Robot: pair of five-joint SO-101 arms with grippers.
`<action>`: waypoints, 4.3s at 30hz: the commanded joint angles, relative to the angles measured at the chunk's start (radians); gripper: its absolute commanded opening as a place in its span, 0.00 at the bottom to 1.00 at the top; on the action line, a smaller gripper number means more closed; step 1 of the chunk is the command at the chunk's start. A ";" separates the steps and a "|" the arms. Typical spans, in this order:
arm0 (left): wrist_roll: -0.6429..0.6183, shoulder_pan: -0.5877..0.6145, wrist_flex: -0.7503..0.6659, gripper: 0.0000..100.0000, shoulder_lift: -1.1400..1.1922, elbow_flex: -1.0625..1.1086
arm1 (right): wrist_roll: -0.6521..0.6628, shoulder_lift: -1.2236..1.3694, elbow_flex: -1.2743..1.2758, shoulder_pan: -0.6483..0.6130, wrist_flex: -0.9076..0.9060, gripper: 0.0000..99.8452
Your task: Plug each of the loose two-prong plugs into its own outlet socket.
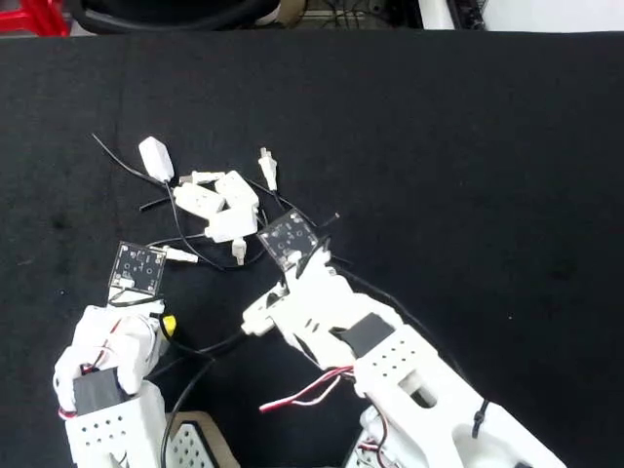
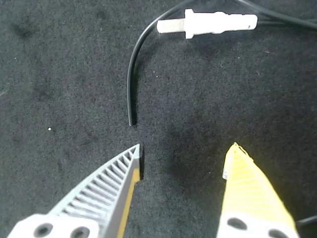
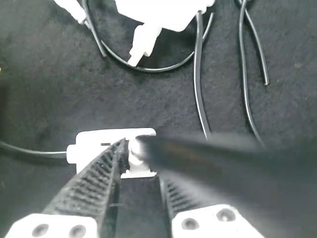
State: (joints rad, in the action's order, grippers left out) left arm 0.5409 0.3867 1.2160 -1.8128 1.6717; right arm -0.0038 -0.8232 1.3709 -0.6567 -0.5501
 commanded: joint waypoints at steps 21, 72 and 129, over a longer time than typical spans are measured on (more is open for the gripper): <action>0.008 -0.062 0.002 0.27 -0.006 -0.002 | 0.060 -0.004 -0.134 -0.020 -0.209 0.23; 0.060 -0.768 -0.321 0.27 1.356 -0.568 | 0.747 -0.004 -0.552 0.485 -1.025 0.01; -0.265 -0.834 -0.611 0.26 0.922 -0.271 | 0.381 -0.188 -0.736 0.351 -1.111 0.01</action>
State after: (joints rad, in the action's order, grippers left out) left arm 0.2831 -0.4373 0.6452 -0.9689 1.4799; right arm 0.3874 -1.0104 0.6790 -0.2900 -1.6717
